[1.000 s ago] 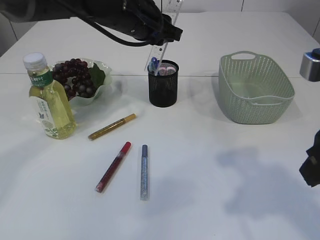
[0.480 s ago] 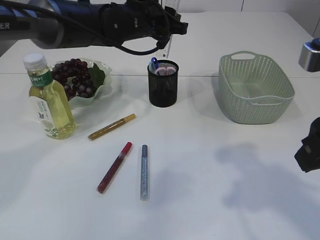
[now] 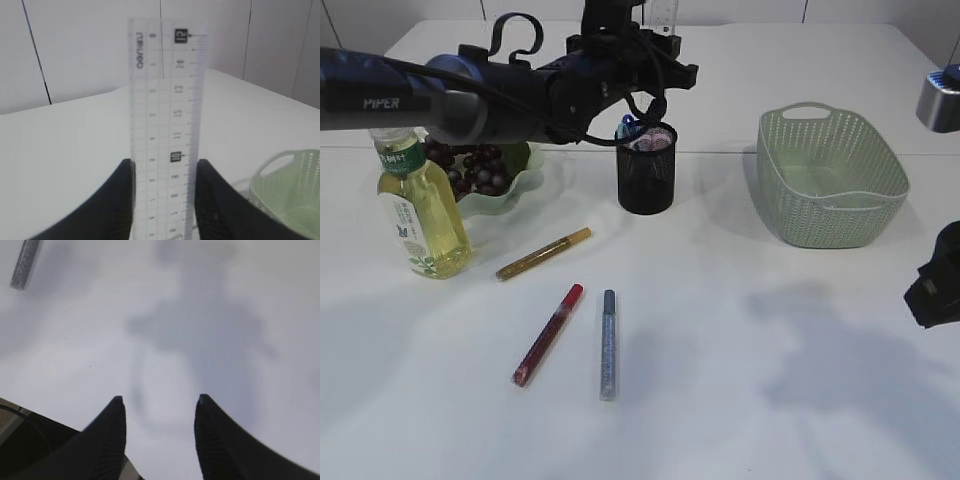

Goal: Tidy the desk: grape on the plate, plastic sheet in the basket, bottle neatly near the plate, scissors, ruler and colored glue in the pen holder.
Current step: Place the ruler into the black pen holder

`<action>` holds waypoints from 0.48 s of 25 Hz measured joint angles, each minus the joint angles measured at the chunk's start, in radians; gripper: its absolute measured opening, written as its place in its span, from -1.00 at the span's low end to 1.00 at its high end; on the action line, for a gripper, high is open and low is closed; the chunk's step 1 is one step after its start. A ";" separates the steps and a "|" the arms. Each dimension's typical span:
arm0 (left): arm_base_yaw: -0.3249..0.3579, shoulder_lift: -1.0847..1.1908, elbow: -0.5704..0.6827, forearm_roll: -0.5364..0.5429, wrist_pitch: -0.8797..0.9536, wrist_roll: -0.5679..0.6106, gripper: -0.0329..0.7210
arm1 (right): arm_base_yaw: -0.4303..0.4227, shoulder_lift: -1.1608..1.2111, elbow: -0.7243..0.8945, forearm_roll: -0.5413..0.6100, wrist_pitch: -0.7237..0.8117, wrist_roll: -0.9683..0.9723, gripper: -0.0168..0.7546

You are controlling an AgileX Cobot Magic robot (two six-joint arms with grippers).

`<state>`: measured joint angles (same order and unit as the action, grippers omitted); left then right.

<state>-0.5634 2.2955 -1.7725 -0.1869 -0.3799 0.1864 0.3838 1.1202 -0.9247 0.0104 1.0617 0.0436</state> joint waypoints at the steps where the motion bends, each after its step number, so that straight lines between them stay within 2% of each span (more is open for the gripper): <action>1: 0.000 0.008 0.000 0.000 -0.013 0.000 -0.19 | 0.000 0.000 0.000 -0.002 -0.002 -0.002 -0.01; 12: 0.015 0.057 0.000 -0.002 -0.086 0.000 -0.19 | 0.000 0.000 0.000 -0.022 -0.026 -0.002 -0.01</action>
<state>-0.5482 2.3530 -1.7725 -0.1890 -0.4657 0.1864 0.3838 1.1202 -0.9247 -0.0117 1.0361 0.0417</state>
